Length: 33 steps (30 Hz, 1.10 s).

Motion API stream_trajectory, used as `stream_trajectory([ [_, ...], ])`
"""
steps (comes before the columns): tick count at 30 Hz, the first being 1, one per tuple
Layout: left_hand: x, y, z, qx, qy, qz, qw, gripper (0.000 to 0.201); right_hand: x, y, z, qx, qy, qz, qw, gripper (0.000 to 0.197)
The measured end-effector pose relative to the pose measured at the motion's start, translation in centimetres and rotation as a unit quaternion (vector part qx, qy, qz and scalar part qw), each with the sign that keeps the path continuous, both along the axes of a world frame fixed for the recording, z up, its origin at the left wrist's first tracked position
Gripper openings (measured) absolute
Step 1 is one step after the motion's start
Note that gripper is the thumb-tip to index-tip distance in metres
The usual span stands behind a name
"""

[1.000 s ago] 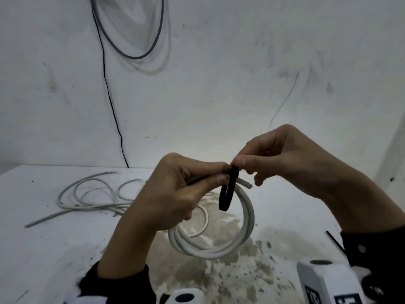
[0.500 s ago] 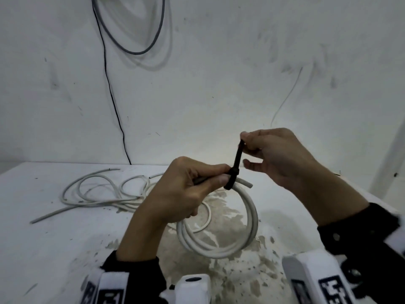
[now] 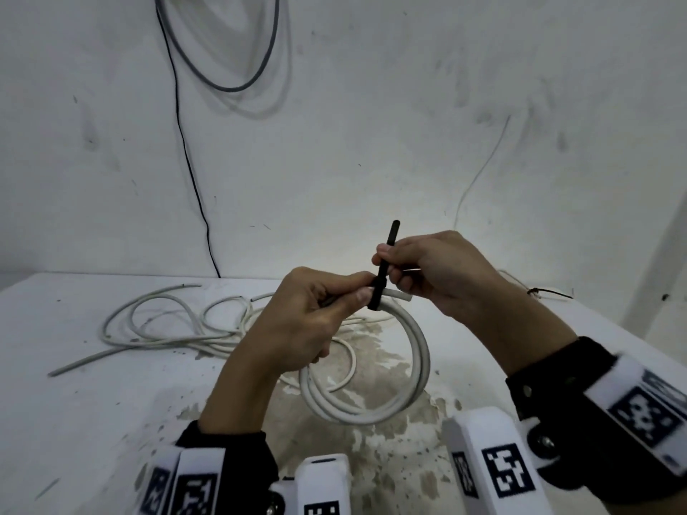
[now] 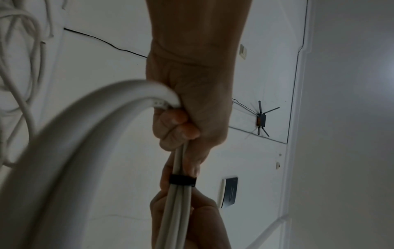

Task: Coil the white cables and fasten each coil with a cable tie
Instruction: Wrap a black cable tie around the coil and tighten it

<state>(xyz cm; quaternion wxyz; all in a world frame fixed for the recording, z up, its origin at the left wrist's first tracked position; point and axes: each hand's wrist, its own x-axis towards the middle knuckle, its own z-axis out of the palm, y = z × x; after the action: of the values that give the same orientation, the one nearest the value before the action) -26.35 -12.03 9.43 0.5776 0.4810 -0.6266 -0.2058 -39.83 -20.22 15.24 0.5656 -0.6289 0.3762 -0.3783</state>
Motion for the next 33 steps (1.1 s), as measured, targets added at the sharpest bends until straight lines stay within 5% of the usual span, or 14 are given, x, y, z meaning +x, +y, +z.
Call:
stream_trajectory([
  [16, 1.1, -0.5, -0.8, 0.065, -0.037, 0.026, 0.997, 0.021, 3.1, -2.0, -0.3, -0.044, 0.047, -0.077, 0.995, 0.011],
  [20, 0.9, -1.5, -1.5, 0.019, 0.057, 0.092, 0.994, 0.019, 3.1, -1.8, -1.0, -0.157, 0.093, -0.015, 0.983, 0.025],
  [27, 2.3, -2.7, -2.0, -0.091, 0.273, 0.201, 0.936, 0.019, 1.8, 0.4, -4.8, -0.378, 0.264, -0.002, 0.887, 0.022],
  [29, 2.1, -2.5, -1.7, -0.108, 0.310, 0.176, 0.928, 0.019, 1.7, 1.0, -5.4, -0.344, 0.197, -0.001, 0.918, 0.018],
  [33, 2.2, -1.7, -0.7, -0.103, 0.412, 0.075, 0.902, 0.016, 1.0, 1.4, -5.0, -0.122, 0.020, 0.088, 0.988, 0.012],
])
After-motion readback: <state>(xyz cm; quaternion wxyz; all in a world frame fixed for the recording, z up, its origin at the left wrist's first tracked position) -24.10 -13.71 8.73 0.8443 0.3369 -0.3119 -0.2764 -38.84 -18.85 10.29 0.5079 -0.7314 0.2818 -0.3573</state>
